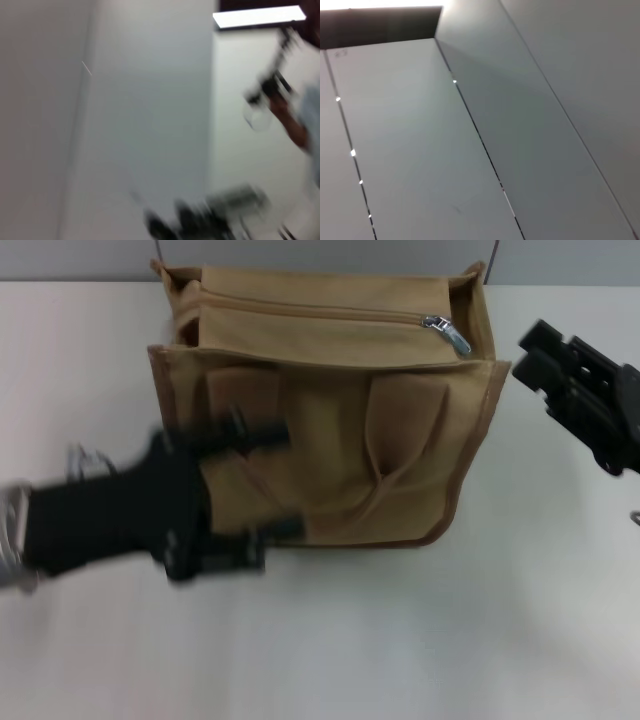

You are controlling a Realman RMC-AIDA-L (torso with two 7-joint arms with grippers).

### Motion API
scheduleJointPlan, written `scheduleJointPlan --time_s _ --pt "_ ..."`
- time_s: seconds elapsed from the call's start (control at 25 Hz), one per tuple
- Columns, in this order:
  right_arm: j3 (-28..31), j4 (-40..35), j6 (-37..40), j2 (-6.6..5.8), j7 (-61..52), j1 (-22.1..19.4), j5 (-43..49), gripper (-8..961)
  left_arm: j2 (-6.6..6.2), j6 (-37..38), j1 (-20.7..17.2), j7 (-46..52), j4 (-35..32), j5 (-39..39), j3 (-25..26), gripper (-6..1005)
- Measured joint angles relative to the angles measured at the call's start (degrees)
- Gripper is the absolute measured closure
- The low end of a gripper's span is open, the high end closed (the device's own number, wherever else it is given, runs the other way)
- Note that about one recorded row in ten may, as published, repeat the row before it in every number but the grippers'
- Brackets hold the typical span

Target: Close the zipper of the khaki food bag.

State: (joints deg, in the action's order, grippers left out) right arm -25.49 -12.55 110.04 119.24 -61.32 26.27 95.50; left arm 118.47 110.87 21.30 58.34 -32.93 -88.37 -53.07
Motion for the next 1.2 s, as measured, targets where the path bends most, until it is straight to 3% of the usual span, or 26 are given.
scheduleJointPlan --time_s 0.24,0.48,0.68,0.72,0.8,0.88,0.96,1.08,1.2 --pt "-4.11 -1.31 0.18 -0.01 8.95 -3.0 0.16 477 -0.15 -4.58 -3.28 -4.24 2.02 -4.36 -1.14 234" --pt "-11.82 -1.51 -0.79 -0.01 10.49 -2.99 0.2 381 -0.3 -7.72 -4.38 -5.3 1.99 -4.49 -0.66 229" --pt "-18.21 -3.08 -3.66 -0.04 12.31 -3.0 0.32 301 -1.12 -7.56 -4.31 -3.74 1.11 -4.67 -0.71 229" --pt "-19.56 -3.6 -3.78 -0.05 12.54 -3.02 0.47 269 -2.02 -7.3 -3.65 -0.89 1.04 -4.98 -1.0 229" --pt "-21.43 -5.02 -4.06 -0.06 12.63 -3.08 1.07 206 -2.48 -7.01 -3.23 1.09 0.97 -5.84 -1.03 229" --pt "-22.08 -6.6 -4.35 -0.05 12.63 -3.21 2.44 143 -2.61 -6.79 -3.13 1.45 0.85 -6.28 -1.03 229" --pt "-22.1 -7.92 -4.55 -0.03 12.64 -3.21 4.89 143 -2.76 -5.96 -2.98 1.84 0.21 -8.33 -1.04 229" --pt "-22.15 -8.76 -5.77 -0.05 12.64 -2.81 8.52 143 -2.51 -5.42 -2.93 1.64 -0.25 -10.94 -1.12 229" --pt "-22.24 -8.47 -7.52 0.11 12.63 -2.15 11.29 143 -1.48 -4.92 -2.97 -0.35 -0.02 -14.22 -1.19 229"
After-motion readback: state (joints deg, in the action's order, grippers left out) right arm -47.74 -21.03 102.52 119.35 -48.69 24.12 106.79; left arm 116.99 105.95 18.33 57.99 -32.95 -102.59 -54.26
